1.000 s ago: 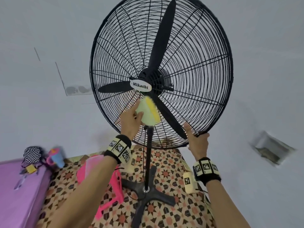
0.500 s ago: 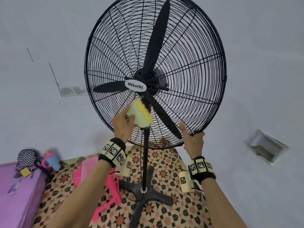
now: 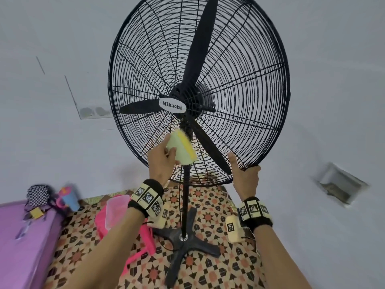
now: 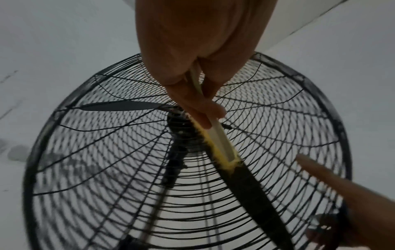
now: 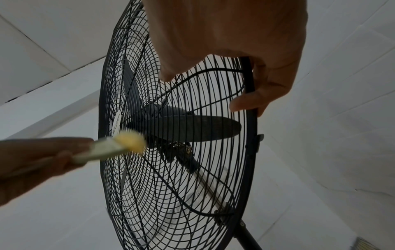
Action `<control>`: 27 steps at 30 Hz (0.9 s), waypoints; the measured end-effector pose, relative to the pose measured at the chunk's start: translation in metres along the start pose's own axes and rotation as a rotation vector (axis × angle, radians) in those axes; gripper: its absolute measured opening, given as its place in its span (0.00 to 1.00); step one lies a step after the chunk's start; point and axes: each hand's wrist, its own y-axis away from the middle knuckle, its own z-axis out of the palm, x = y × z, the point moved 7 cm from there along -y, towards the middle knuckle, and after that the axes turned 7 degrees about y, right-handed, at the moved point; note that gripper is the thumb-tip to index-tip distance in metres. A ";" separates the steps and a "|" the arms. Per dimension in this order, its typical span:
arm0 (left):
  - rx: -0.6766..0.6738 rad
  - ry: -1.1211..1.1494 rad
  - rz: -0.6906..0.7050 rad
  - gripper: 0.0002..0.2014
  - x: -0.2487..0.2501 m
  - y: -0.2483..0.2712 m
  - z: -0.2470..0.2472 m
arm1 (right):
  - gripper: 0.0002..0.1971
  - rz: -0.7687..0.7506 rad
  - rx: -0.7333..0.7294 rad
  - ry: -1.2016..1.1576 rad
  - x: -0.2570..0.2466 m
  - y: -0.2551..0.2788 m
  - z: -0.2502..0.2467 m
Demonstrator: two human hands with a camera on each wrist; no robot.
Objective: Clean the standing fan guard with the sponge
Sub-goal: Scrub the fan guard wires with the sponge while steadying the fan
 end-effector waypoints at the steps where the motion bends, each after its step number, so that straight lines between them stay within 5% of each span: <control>1: -0.032 0.042 0.019 0.27 0.005 0.001 0.006 | 0.69 -0.003 0.006 -0.001 0.001 0.002 0.000; 4: -0.107 0.094 0.036 0.29 0.014 0.006 0.029 | 0.68 -0.002 0.016 -0.012 0.002 0.002 -0.003; 21: -0.003 0.001 -0.093 0.27 -0.017 0.013 0.009 | 0.70 0.010 -0.005 -0.024 -0.003 0.004 -0.004; 27: -0.083 0.192 -0.045 0.28 0.010 0.025 0.029 | 0.67 -0.006 0.021 0.003 0.000 0.007 -0.003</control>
